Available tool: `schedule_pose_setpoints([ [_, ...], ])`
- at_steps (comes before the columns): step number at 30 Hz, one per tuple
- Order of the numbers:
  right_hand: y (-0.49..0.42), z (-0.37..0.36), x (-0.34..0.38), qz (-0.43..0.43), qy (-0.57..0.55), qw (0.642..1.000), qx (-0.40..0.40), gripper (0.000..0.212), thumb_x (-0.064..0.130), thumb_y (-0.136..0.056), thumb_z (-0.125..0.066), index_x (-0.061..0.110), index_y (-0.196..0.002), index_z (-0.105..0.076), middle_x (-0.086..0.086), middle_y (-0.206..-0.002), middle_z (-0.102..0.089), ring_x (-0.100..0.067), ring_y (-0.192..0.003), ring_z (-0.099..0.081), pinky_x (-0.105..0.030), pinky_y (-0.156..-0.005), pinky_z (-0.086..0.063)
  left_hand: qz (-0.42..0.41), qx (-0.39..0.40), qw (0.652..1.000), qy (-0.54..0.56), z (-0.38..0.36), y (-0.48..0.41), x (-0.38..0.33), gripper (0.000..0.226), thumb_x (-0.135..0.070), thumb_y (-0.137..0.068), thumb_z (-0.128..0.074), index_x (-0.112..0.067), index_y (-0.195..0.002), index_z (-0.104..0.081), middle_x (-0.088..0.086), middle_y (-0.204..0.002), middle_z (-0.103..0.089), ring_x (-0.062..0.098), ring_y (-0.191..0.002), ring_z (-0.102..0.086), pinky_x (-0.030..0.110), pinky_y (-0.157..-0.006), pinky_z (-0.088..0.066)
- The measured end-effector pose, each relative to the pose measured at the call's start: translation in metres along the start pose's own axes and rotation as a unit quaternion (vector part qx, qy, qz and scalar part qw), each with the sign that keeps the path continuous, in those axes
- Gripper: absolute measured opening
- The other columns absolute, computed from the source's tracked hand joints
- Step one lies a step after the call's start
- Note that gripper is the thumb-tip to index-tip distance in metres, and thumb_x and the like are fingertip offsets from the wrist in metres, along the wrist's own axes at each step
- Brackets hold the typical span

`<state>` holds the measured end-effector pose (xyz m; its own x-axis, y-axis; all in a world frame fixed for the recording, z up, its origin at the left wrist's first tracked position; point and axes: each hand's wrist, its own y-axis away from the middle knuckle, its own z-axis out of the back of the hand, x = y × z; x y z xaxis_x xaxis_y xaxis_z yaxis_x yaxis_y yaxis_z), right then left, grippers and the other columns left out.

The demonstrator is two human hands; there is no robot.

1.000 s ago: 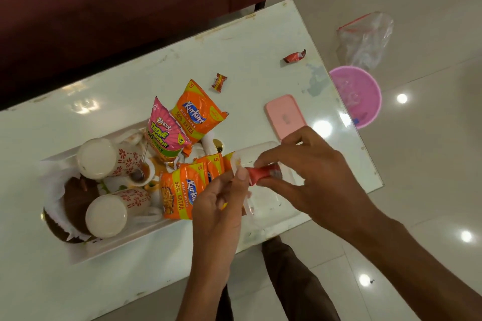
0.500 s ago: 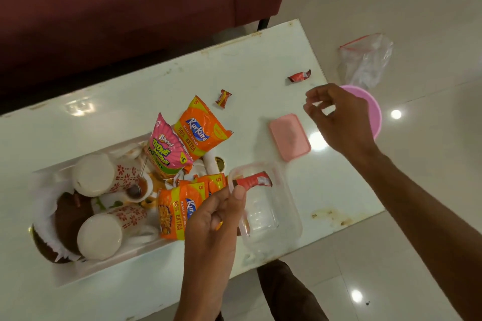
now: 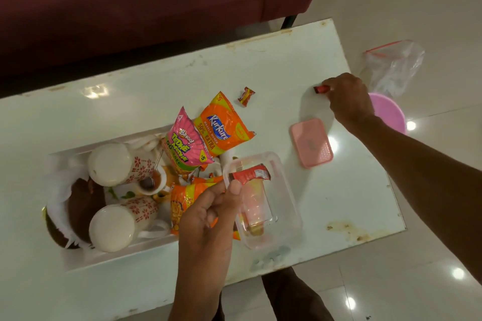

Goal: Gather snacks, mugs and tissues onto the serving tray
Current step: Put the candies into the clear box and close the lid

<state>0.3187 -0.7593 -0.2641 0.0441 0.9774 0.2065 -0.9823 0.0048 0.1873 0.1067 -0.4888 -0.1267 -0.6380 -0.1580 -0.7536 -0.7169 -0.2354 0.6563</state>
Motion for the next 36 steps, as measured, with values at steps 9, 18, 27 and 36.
schedule_pose_setpoints([
  [9,0.117,0.116,0.102,0.096,-0.346,0.933,-0.036,0.022,0.043,-0.082,-0.072,0.031,-0.100,-0.071,0.024,-0.093,-0.070,-0.004,-0.076,-0.066,-0.009,-0.061,-0.051,-0.012,-0.027,1.000,-0.003,0.009,0.001,0.002,0.062,-0.072,-0.070,-0.059,-0.026,-0.109,-0.072,-0.002,-0.103,-0.077,0.015,-0.101,-0.072,0.048,-0.088,-0.060],
  [18,0.206,0.118,0.150,0.193,-0.154,0.966,0.081,0.038,0.037,-0.073,-0.080,0.025,-0.106,-0.066,0.003,-0.085,-0.067,-0.013,-0.064,-0.058,-0.014,-0.049,-0.040,-0.053,-0.001,0.998,-0.017,0.011,0.015,-0.003,0.043,-0.074,-0.075,-0.054,-0.045,-0.100,-0.072,-0.007,-0.100,-0.077,0.016,-0.099,-0.072,0.044,-0.088,-0.059],
  [27,0.216,0.134,0.145,0.141,-0.237,0.961,0.014,0.030,0.047,-0.073,-0.074,0.028,-0.095,-0.065,0.021,-0.083,-0.067,-0.004,-0.064,-0.056,-0.008,-0.053,-0.041,-0.042,-0.008,0.999,-0.002,0.017,0.033,0.007,0.041,-0.075,-0.074,-0.056,-0.047,-0.101,-0.071,-0.019,-0.100,-0.076,0.000,-0.098,-0.070,0.035,-0.087,-0.056],
  [36,0.111,0.090,0.117,0.043,-0.250,0.966,-0.053,0.014,0.022,-0.088,-0.067,0.012,-0.097,-0.069,0.007,-0.090,-0.071,0.002,-0.071,-0.061,0.003,-0.066,-0.040,-0.055,-0.005,0.998,0.024,0.026,0.039,0.001,0.034,-0.069,-0.071,-0.057,-0.050,-0.095,-0.072,-0.012,-0.099,-0.078,0.006,-0.097,-0.073,0.038,-0.087,-0.058],
])
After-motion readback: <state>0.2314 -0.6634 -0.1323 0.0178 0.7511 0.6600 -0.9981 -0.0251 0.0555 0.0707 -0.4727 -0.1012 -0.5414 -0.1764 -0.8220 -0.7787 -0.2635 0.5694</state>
